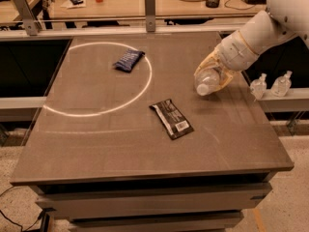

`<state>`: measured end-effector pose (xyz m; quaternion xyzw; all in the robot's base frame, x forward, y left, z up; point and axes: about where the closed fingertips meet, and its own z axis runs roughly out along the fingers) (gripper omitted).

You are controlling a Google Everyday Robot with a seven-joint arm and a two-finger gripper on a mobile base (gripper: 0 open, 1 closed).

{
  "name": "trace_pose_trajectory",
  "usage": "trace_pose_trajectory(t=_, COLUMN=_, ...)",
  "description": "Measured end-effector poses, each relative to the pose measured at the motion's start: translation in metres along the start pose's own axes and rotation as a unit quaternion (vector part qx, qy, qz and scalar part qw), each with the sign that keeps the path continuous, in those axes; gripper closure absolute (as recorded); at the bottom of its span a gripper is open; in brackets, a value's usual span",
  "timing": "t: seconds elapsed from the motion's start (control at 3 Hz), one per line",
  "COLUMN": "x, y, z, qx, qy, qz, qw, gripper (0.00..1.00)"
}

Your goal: Knock water bottle over

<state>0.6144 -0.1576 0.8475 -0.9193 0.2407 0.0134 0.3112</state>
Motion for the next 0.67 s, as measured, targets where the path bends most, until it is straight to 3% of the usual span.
trace_pose_trajectory(t=0.33, x=-0.0056, y=0.0051, z=0.0028, qx=-0.023, qy=0.002, qz=0.002, qw=0.9997, gripper=0.84)
trace_pose_trajectory(t=0.67, x=-0.0047, y=0.0043, z=0.0057, qx=-0.022, qy=0.001, qz=0.002, qw=0.9998, gripper=0.6)
